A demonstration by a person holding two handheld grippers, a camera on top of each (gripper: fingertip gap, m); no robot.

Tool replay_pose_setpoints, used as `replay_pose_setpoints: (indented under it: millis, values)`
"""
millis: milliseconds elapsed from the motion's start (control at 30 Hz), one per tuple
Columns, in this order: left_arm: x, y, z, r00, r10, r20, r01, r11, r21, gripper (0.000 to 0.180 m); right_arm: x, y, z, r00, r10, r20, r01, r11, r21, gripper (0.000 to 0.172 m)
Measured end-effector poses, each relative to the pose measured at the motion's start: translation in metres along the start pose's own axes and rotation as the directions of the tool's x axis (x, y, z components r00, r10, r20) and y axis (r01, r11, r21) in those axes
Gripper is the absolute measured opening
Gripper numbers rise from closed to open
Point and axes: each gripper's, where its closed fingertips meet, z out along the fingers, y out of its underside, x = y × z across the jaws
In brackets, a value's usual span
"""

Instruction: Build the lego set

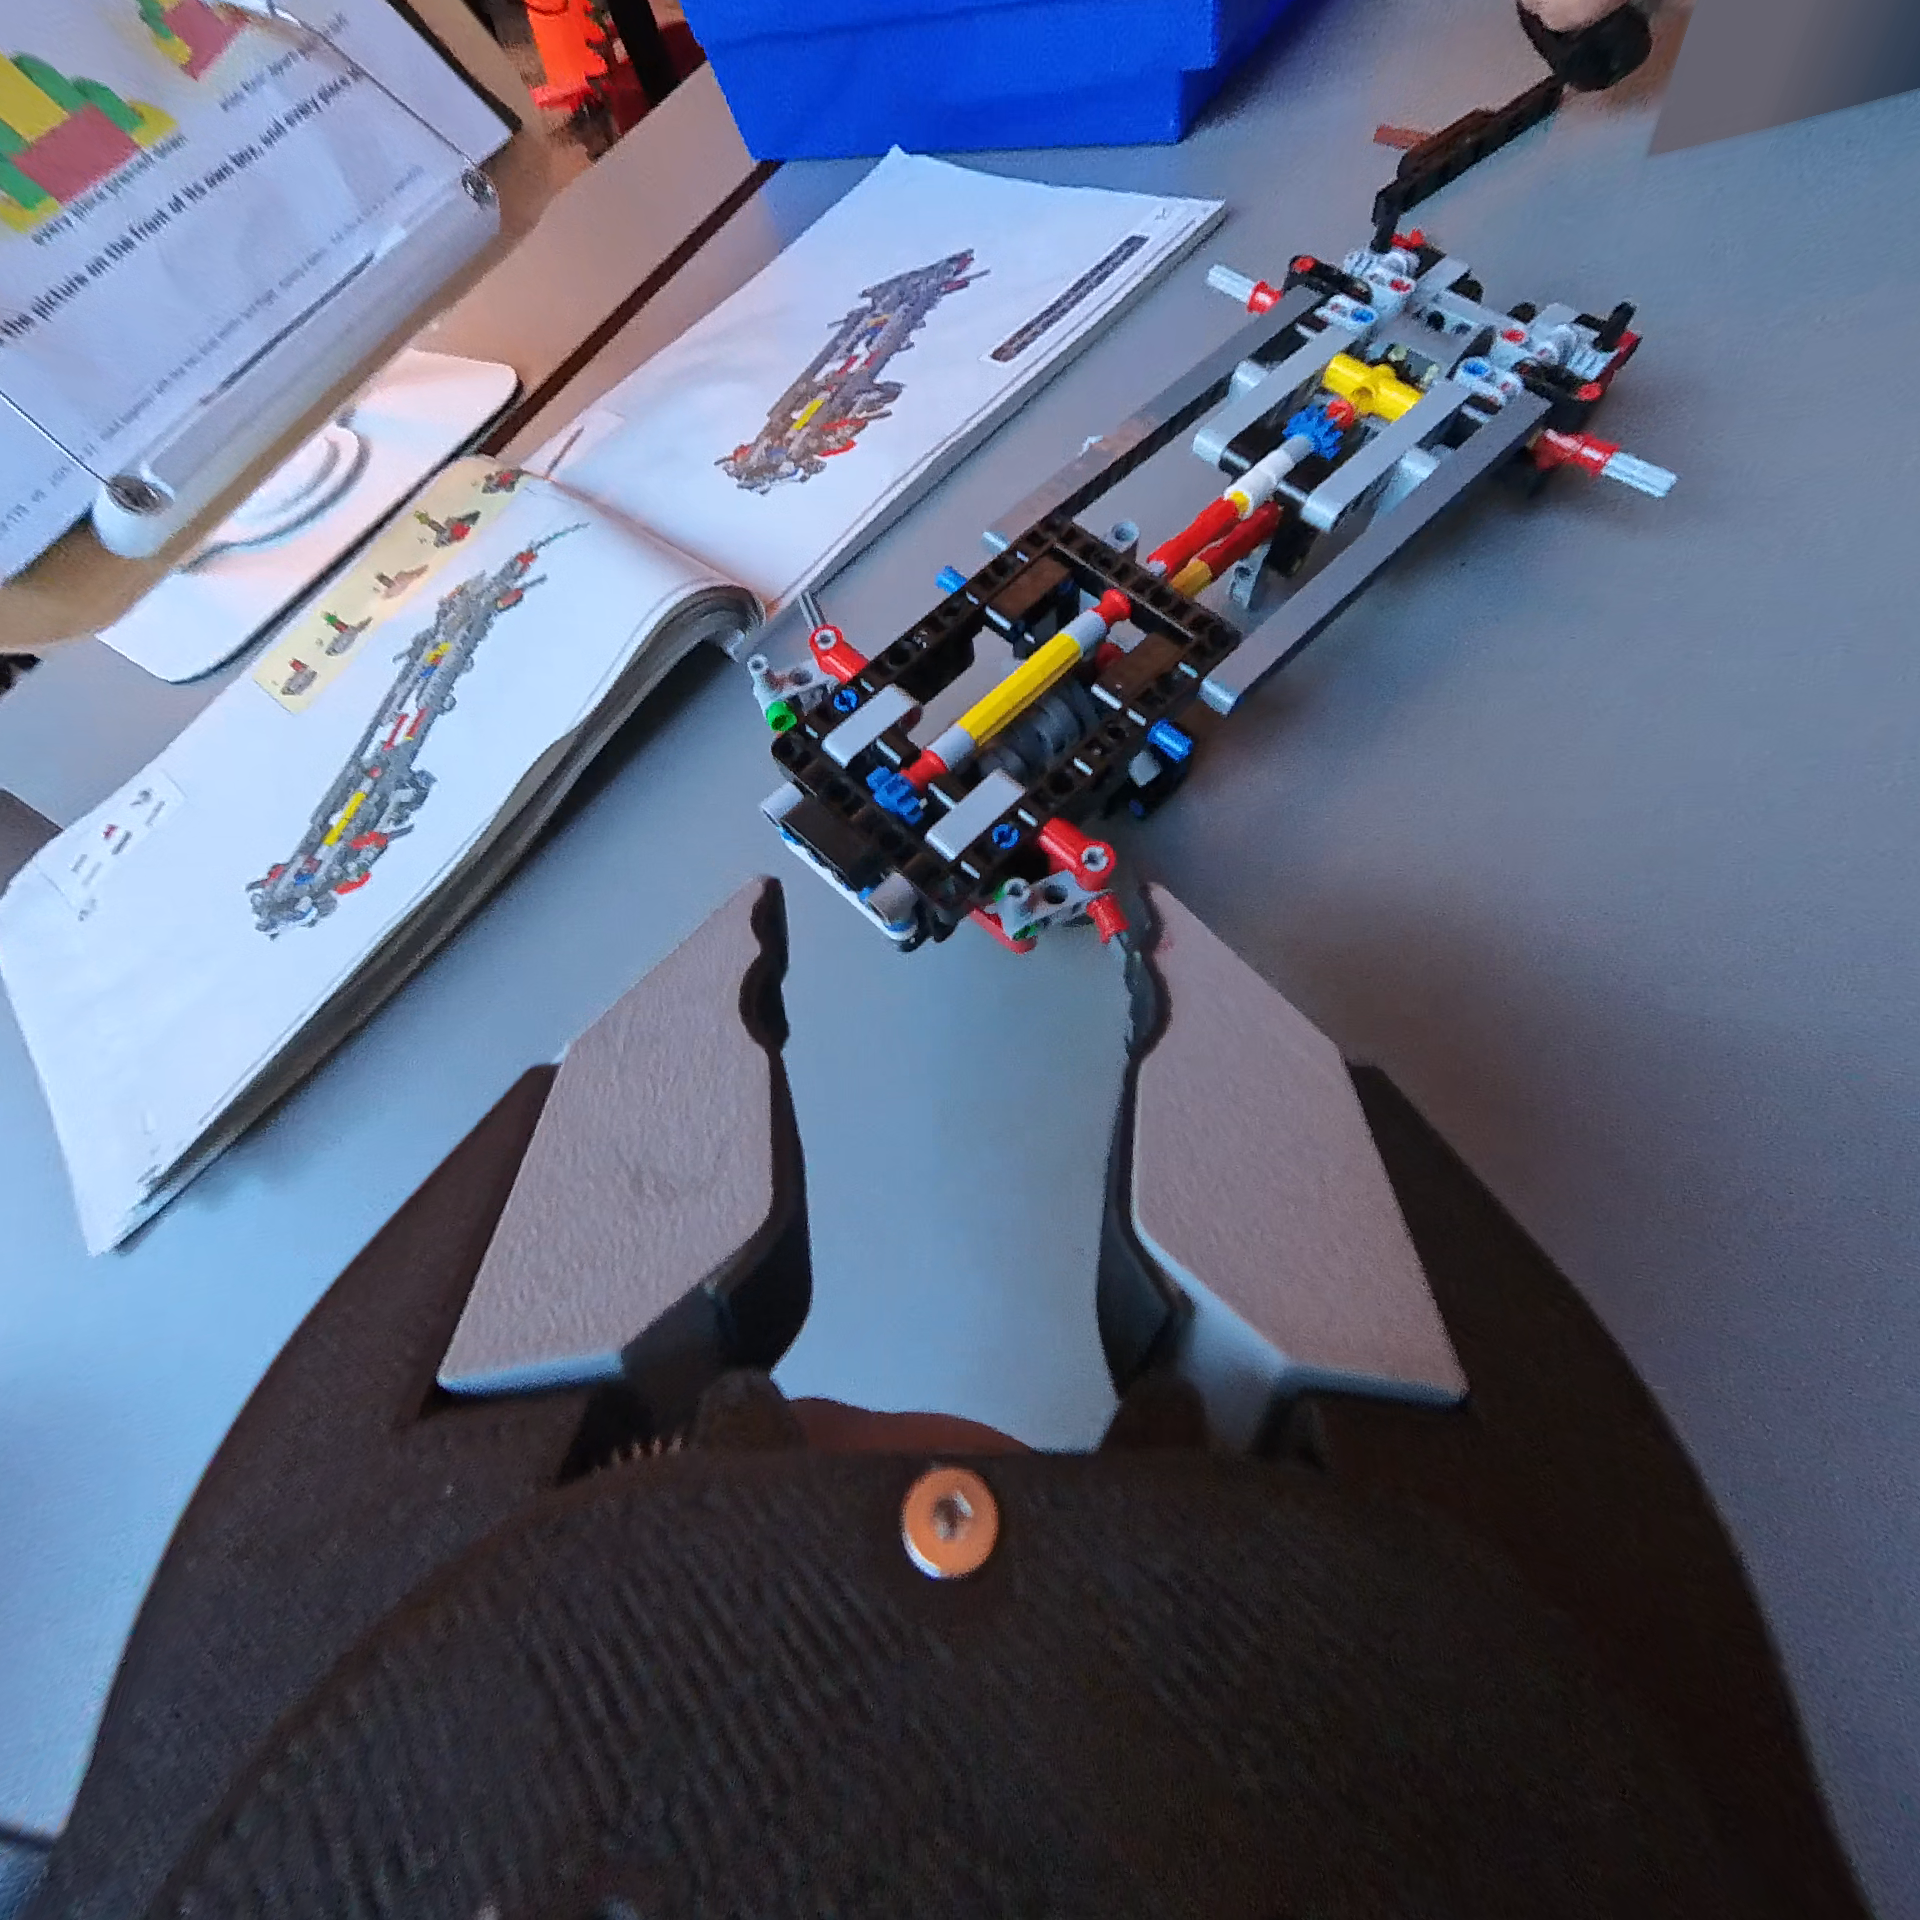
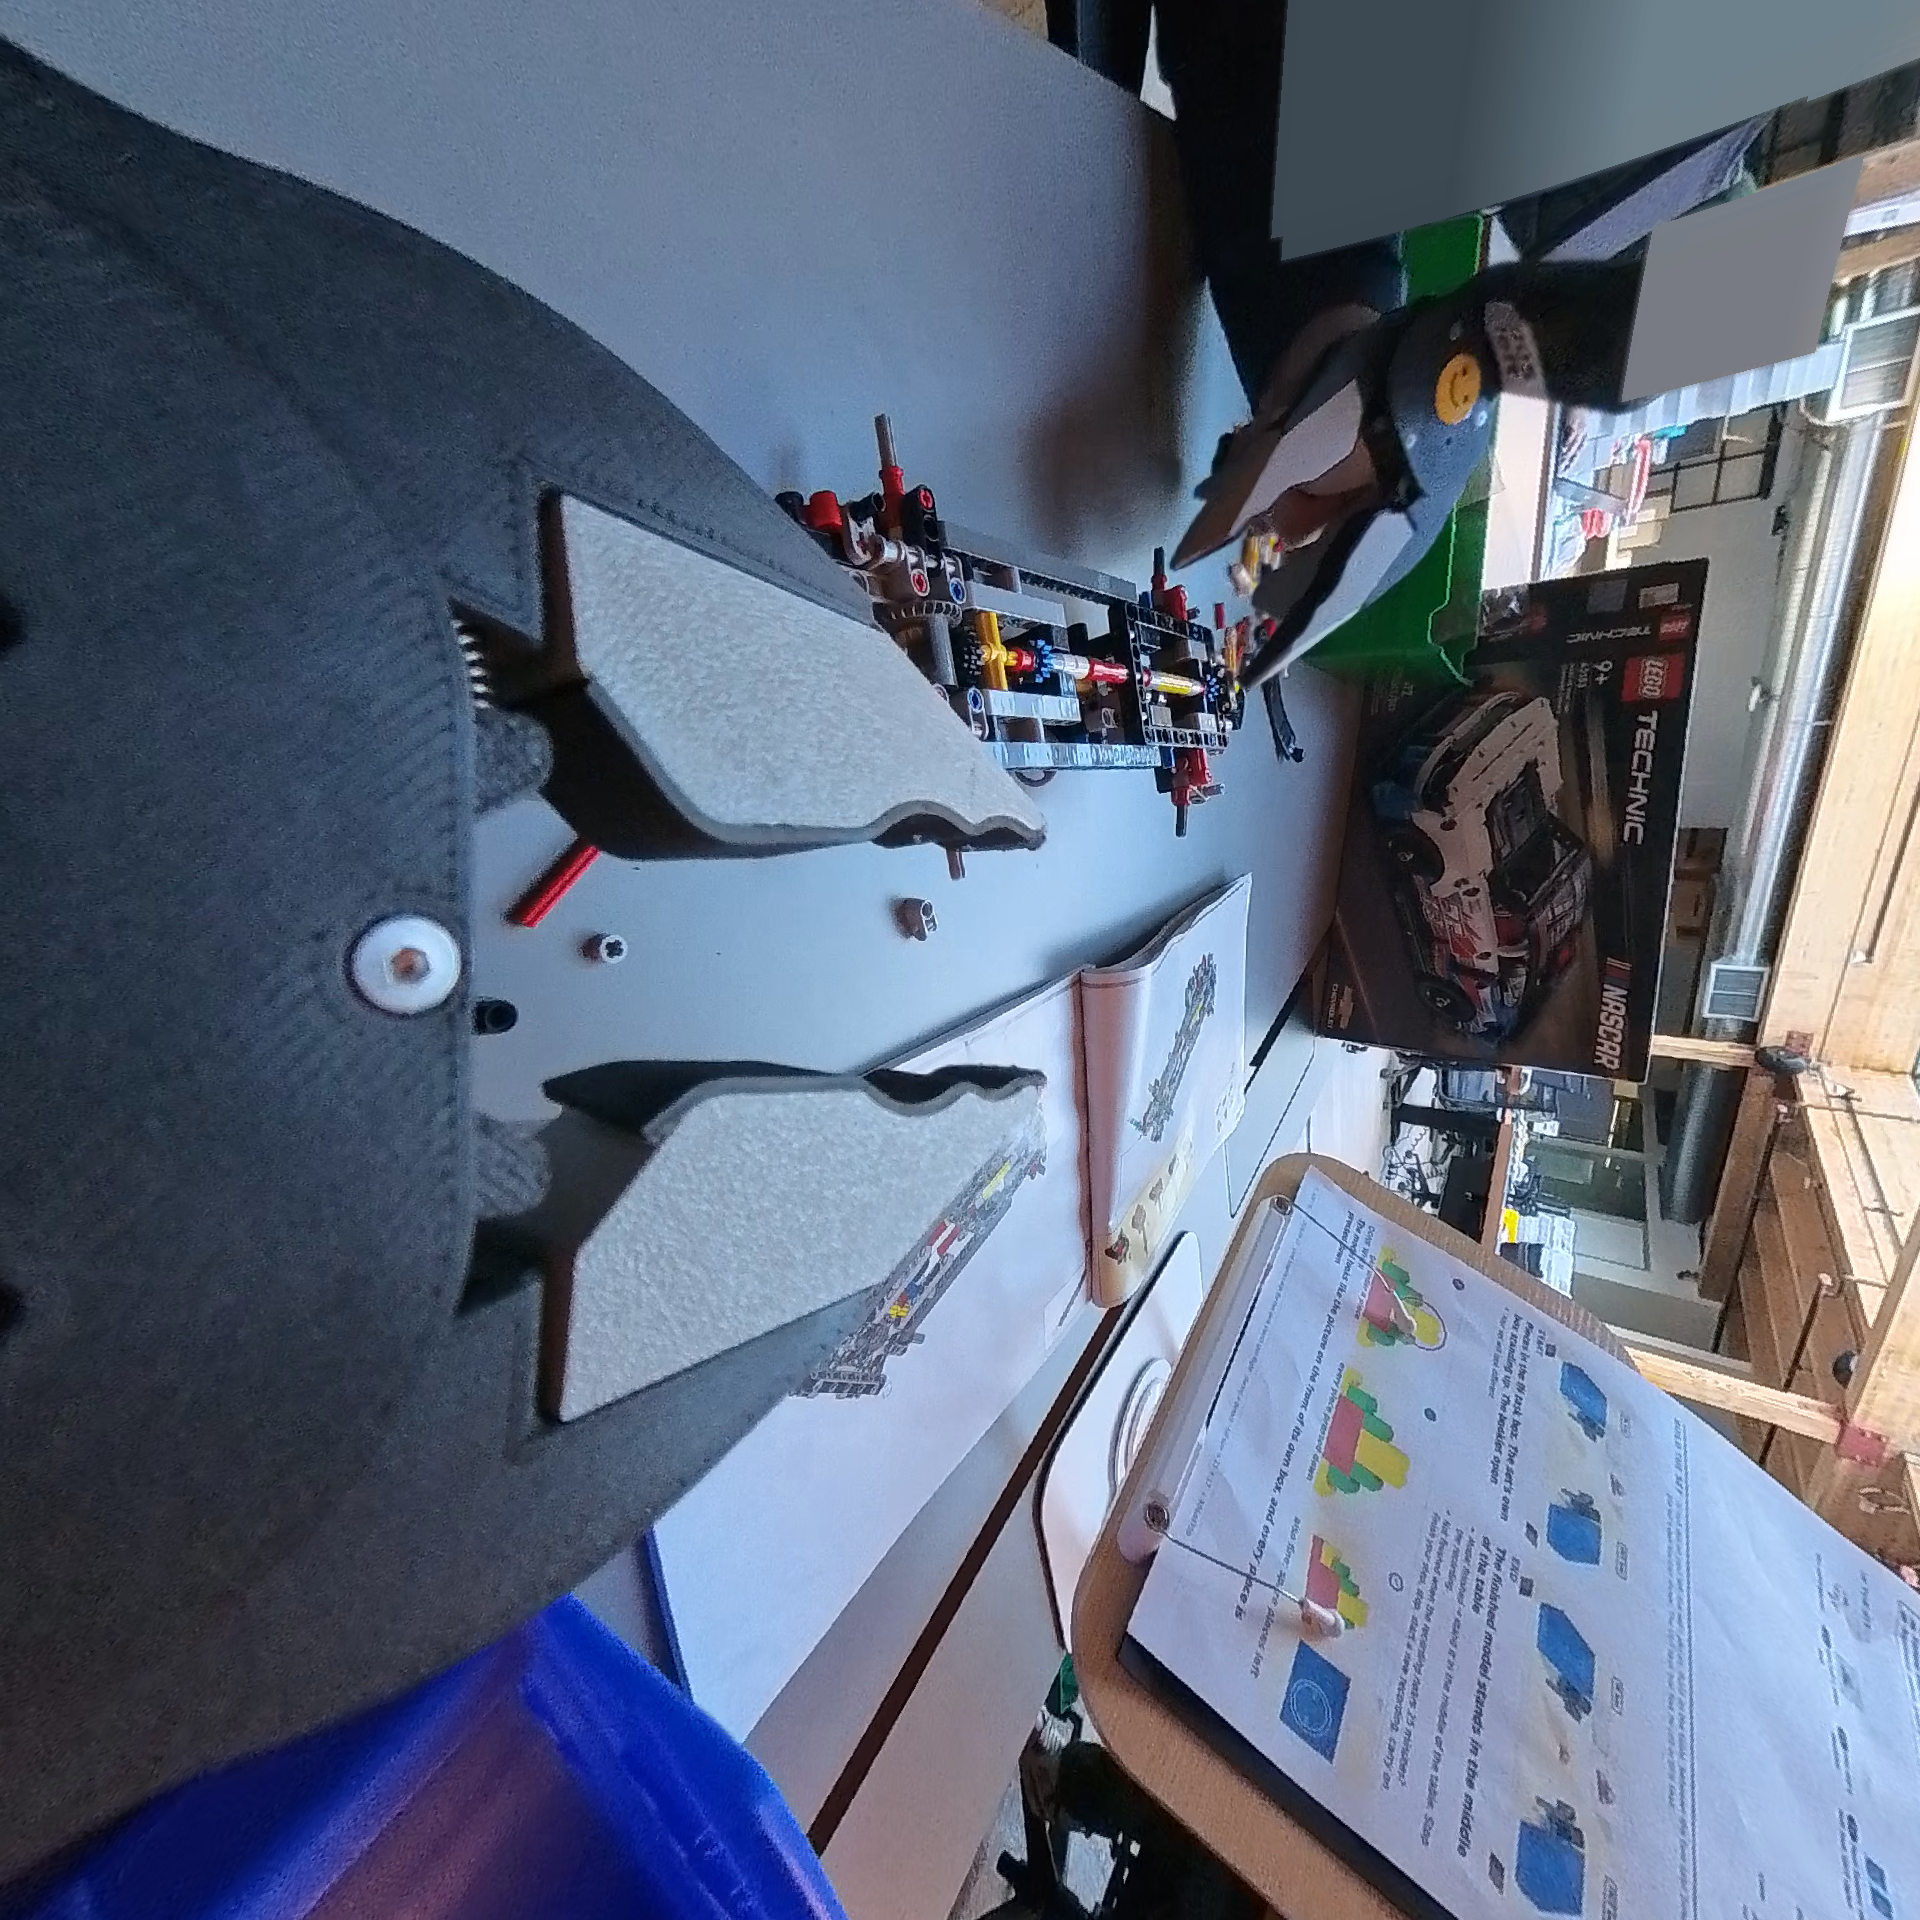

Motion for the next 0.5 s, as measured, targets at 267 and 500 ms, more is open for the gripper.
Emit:
replay_pose_setpoints:
  millis: [267,500]
  values:
    - [0.011,0.018,0.014,0.998,0.007,-0.065,-0.011,0.998,-0.064,0.068,-0.023,0.02,-0.002,0.985,-0.009,0.17,0.031,0.992,-0.123,0.037]
    - [0.015,0.016,0.015,0.995,-0.022,-0.098,0.017,0.998,-0.06,0.069,-0.052,0.043,0.009,0.966,-0.043,0.254,0.11,0.96,-0.255,0.053]
